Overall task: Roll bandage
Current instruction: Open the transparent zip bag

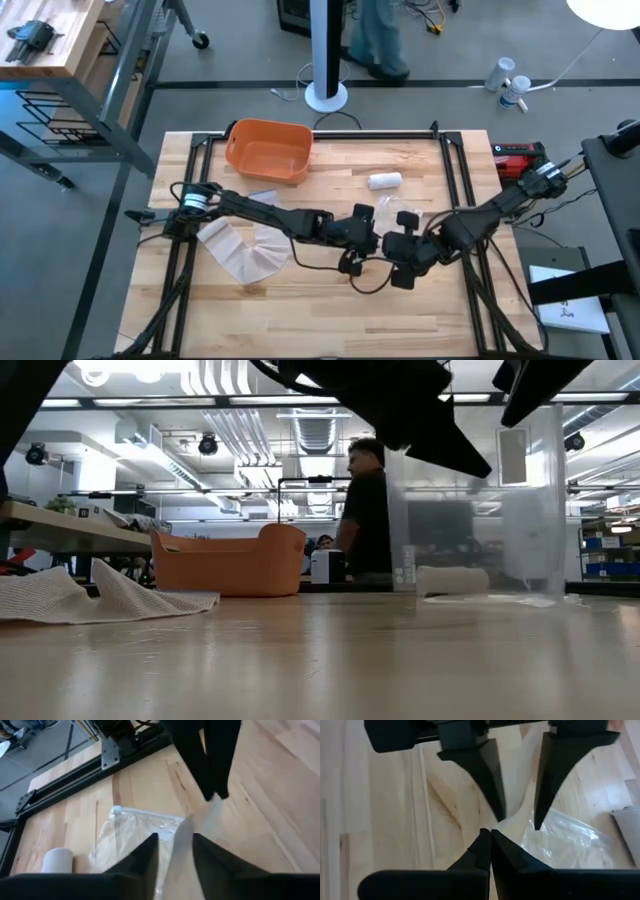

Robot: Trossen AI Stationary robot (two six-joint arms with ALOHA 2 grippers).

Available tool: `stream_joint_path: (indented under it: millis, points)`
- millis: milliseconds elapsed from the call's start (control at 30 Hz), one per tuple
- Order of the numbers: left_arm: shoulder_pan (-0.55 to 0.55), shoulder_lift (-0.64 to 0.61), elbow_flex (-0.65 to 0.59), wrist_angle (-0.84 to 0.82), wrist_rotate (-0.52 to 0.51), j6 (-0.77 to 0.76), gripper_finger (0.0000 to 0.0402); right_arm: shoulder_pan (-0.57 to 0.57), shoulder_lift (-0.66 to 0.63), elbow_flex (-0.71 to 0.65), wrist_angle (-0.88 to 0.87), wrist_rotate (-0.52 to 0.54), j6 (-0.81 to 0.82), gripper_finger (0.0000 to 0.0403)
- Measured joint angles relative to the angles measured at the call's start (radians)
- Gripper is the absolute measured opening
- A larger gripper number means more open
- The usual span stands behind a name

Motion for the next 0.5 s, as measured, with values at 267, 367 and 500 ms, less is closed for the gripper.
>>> stream_joint_path:
  millis: [267,367,500]
  points:
    - [0.002,-0.007,0.000,-0.094,0.043,0.037,0.0005,0.117,-0.022,-0.001,0.069,0.263,0.078,0.0024]
    - [0.003,-0.036,0.000,-0.152,0.029,0.024,0.0001,0.210,-0.047,-0.007,0.068,0.372,0.139,0.0058]
    - [-0.009,-0.097,0.000,-0.187,0.064,-0.002,0.0000,0.325,-0.064,-0.027,0.070,0.394,0.210,0.0113]
